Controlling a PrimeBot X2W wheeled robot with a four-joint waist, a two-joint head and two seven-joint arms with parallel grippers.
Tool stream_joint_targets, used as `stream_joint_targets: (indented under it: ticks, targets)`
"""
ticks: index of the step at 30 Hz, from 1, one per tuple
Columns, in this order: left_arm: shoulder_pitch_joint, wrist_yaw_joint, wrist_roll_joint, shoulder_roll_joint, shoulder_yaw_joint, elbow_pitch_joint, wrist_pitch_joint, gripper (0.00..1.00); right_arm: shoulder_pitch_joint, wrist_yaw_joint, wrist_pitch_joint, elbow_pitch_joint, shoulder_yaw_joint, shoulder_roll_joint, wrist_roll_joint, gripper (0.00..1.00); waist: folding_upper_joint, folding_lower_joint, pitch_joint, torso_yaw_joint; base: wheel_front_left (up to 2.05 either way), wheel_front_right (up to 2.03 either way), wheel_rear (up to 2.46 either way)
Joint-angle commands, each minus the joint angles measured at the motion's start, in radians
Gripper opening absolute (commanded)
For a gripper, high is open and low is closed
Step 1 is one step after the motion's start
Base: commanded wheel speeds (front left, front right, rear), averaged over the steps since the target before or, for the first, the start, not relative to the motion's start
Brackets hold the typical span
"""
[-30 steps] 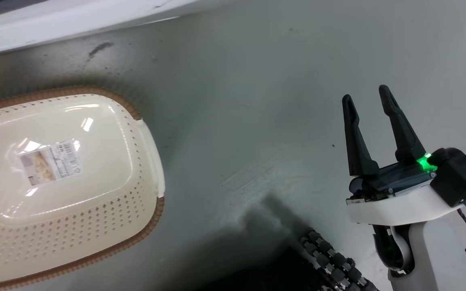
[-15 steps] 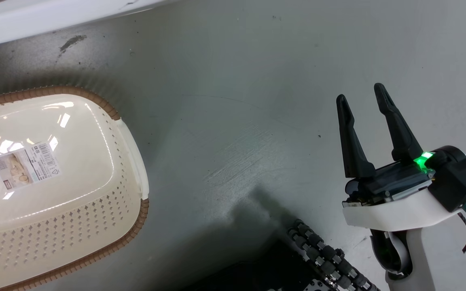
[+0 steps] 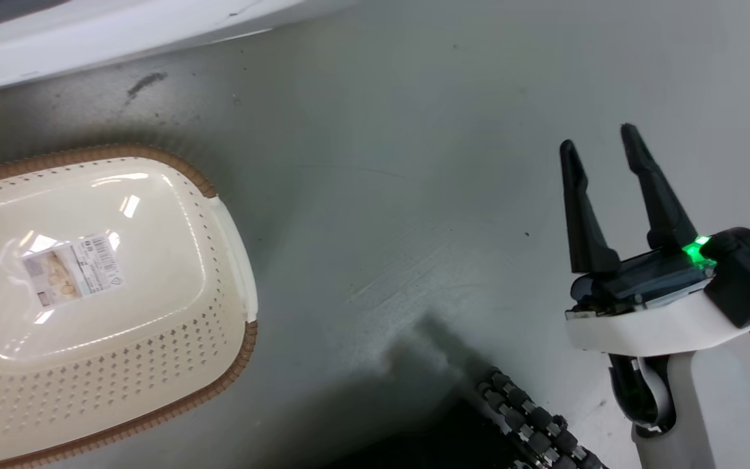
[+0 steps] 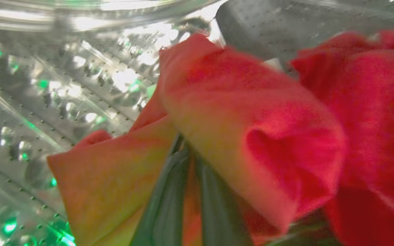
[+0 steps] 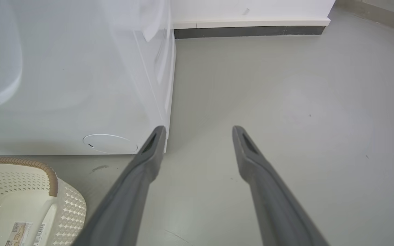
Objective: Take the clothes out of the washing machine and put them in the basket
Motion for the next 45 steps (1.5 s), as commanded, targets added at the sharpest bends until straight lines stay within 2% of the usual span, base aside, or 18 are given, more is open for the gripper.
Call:
stream_joint_targets:
  ticks: [1, 15, 29, 32, 34, 35, 40, 44, 45]
  targets:
    - [0.022, 0.001, -0.006, -0.020, -0.004, 0.009, -0.043, 0.00, -0.022, -0.001, -0.002, 0.007, -0.010, 0.001, -0.002, 1.00, 0.0000, 0.0000, -0.024, 0.020, 0.00, 0.00, 0.00]
    - [0.232, 0.024, -0.070, -0.181, 0.017, 0.119, -0.448, 0.00, 0.017, -0.001, -0.002, 0.058, -0.089, 0.000, -0.054, 1.00, 0.0000, 0.0000, -0.233, 0.122, 0.00, 0.00, 0.00]
    - [0.569, 0.081, -0.110, -0.286, 0.026, 0.130, -0.769, 0.00, 0.105, -0.001, -0.002, 0.105, -0.140, 0.000, -0.128, 1.00, 0.0000, 0.0000, -0.479, 0.212, 0.00, 0.00, 0.00]
    - [0.646, 0.107, -0.102, -0.299, 0.045, 0.078, -0.787, 0.00, 0.124, -0.001, -0.002, 0.111, -0.144, 0.000, -0.143, 1.00, 0.0000, 0.0000, -0.528, 0.229, 0.00, 0.00, 0.00]
    - [0.700, 0.135, -0.085, -0.301, 0.084, -0.015, -0.789, 0.00, 0.136, -0.001, -0.002, 0.112, -0.148, 0.000, -0.154, 1.00, 0.0000, 0.0000, -0.558, 0.242, 0.00, 0.00, 0.00]
    - [0.700, 0.135, -0.085, -0.301, 0.084, -0.015, -0.789, 0.00, 0.136, -0.001, -0.002, 0.112, -0.148, 0.000, -0.154, 1.00, 0.0000, 0.0000, -0.558, 0.242, 0.00, 0.00, 0.00]
    - [0.903, 0.196, -0.013, -0.316, 0.191, -0.274, -0.789, 0.00, 0.168, -0.001, -0.002, 0.124, -0.156, 0.000, -0.177, 1.00, 0.0000, 0.0000, -0.627, 0.272, 0.00, 0.00, 0.00]
    - [1.046, 0.221, 0.054, -0.341, 0.268, -0.451, -0.789, 0.00, 0.190, -0.001, -0.002, 0.133, -0.157, 0.000, -0.188, 1.00, 0.0000, 0.0000, -0.674, 0.292, 0.00, 0.00, 0.00]
    - [1.109, 0.224, 0.088, -0.358, 0.304, -0.530, -0.788, 0.00, 0.201, -0.001, -0.002, 0.138, -0.157, 0.000, -0.192, 1.00, 0.0000, 0.0000, -0.698, 0.302, 0.00, 0.00, 0.00]
